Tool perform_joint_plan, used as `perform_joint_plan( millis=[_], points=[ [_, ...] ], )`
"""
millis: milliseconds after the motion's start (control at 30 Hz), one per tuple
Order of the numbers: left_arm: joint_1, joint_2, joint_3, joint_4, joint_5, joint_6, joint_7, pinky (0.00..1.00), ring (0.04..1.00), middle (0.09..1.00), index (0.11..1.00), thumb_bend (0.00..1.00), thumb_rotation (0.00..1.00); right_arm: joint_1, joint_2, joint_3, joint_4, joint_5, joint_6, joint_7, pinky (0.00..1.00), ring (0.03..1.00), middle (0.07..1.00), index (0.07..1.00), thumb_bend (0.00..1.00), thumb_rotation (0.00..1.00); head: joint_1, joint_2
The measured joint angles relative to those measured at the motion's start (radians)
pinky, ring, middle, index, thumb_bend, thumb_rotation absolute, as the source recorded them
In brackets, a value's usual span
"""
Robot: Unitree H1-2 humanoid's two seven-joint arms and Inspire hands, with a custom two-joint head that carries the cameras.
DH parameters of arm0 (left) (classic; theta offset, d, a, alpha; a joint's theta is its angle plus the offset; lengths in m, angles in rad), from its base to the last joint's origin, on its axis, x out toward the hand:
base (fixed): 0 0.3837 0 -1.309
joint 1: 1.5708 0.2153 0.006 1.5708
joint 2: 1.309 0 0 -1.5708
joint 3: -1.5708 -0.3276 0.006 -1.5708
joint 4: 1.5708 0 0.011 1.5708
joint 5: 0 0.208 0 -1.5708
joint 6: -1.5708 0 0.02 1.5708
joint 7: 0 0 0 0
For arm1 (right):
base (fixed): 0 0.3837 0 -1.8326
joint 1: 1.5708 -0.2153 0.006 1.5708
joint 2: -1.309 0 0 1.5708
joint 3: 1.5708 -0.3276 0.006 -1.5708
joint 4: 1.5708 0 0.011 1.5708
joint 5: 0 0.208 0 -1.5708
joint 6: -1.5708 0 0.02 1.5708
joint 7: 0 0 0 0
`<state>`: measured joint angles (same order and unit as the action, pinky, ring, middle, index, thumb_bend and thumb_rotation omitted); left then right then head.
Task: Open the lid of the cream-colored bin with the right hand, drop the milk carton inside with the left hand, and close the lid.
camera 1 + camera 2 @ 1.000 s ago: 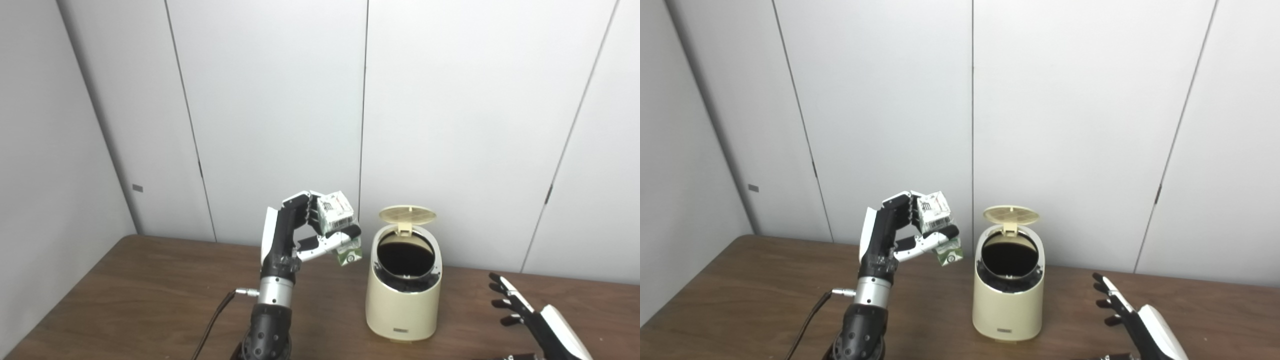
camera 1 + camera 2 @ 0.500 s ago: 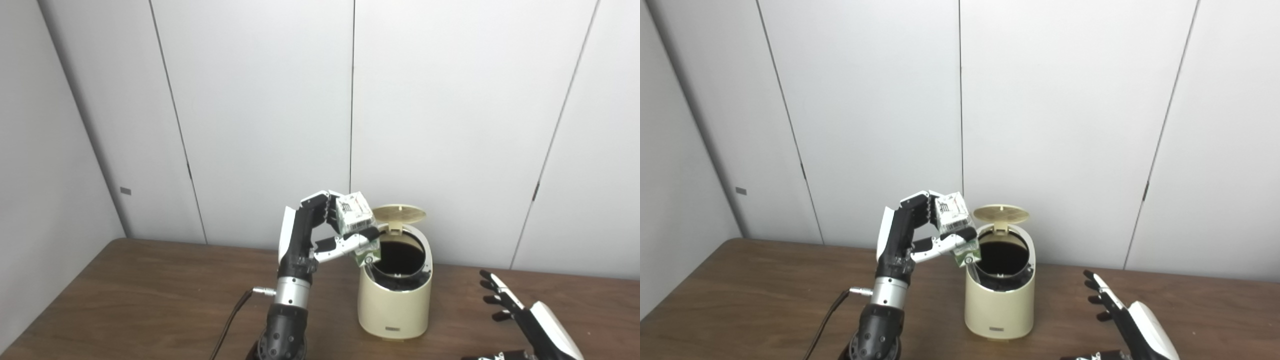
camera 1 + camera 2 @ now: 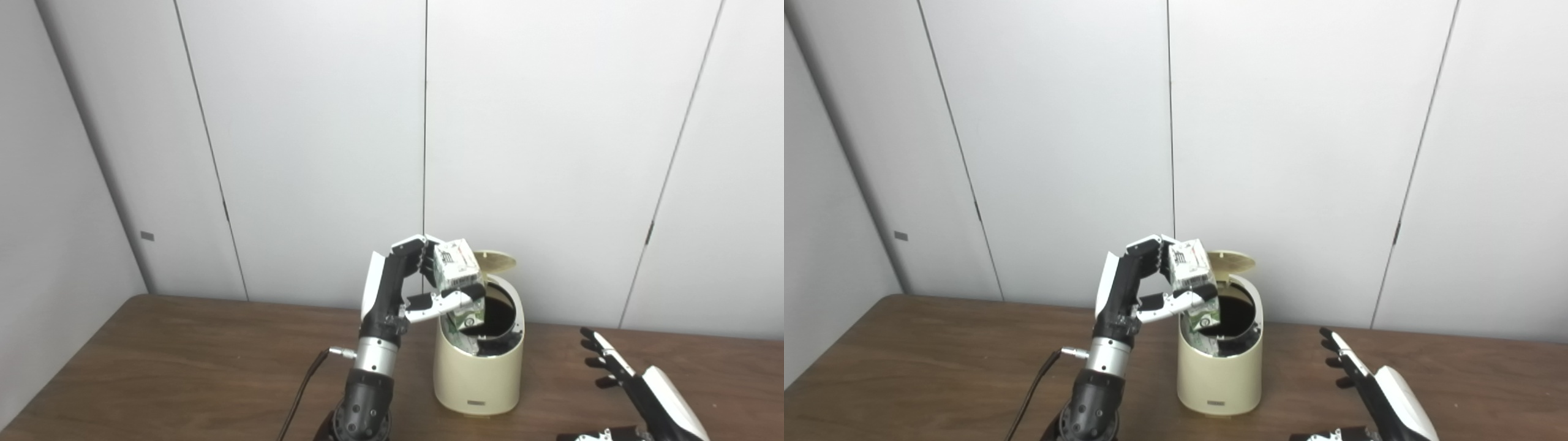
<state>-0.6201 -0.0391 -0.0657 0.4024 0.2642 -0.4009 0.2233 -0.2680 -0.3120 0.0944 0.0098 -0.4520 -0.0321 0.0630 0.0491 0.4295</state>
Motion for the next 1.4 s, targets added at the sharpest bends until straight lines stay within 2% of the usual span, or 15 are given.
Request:
perform_joint_plan(
  millis=[167,300,500,800,1167,1267,1400],
  points=[
    [-0.014,0.006,-0.013,0.072,-0.01,-0.016,0.0,0.37,0.419,0.459,0.508,0.52,0.0,0.002,0.0,0.001,0.0,-0.001,0.001,0.0,0.72,0.837,0.911,0.956,0.84,0.28,-0.006,0.002],
    [-0.035,0.026,-0.05,0.103,-0.018,-0.017,0.013,0.38,0.423,0.459,0.51,0.52,0.0,0.002,0.001,0.001,0.0,-0.001,0.0,0.0,0.73,0.84,0.913,0.954,0.85,0.28,-0.011,0.002],
    [-0.066,0.055,-0.126,0.156,-0.023,-0.027,0.091,0.4,0.43,0.463,0.507,0.51,0.0,0.003,0.002,0.001,-0.001,-0.002,0.001,-0.001,0.72,0.835,0.91,0.957,0.84,0.3,-0.018,0.005],
    [-0.113,0.109,-0.283,0.234,0.001,-0.05,0.282,0.41,0.445,0.472,0.497,0.5,0.0,0.015,0.002,0.002,-0.032,-0.003,0.014,0.003,0.73,0.842,0.915,0.957,0.83,0.29,-0.025,0.008],
    [-0.179,0.162,-0.508,0.366,0.067,-0.053,0.592,0.41,0.442,0.473,0.501,0.5,0.0,0.02,0.001,0.0,-0.034,0.01,0.018,0.017,0.74,0.845,0.91,0.958,0.83,0.31,-0.029,0.011],
    [-0.187,0.165,-0.549,0.385,0.069,-0.053,0.64,0.41,0.443,0.473,0.502,0.5,0.0,0.021,-0.001,-0.001,-0.034,0.014,0.017,0.017,0.74,0.842,0.907,0.958,0.83,0.32,-0.031,0.014],
    [-0.206,0.166,-0.583,0.419,0.052,-0.053,0.671,0.41,0.445,0.477,0.501,0.5,0.0,0.024,-0.001,-0.002,-0.034,0.016,0.017,0.017,0.74,0.842,0.91,0.959,0.82,0.31,-0.034,0.015]
  ],
)
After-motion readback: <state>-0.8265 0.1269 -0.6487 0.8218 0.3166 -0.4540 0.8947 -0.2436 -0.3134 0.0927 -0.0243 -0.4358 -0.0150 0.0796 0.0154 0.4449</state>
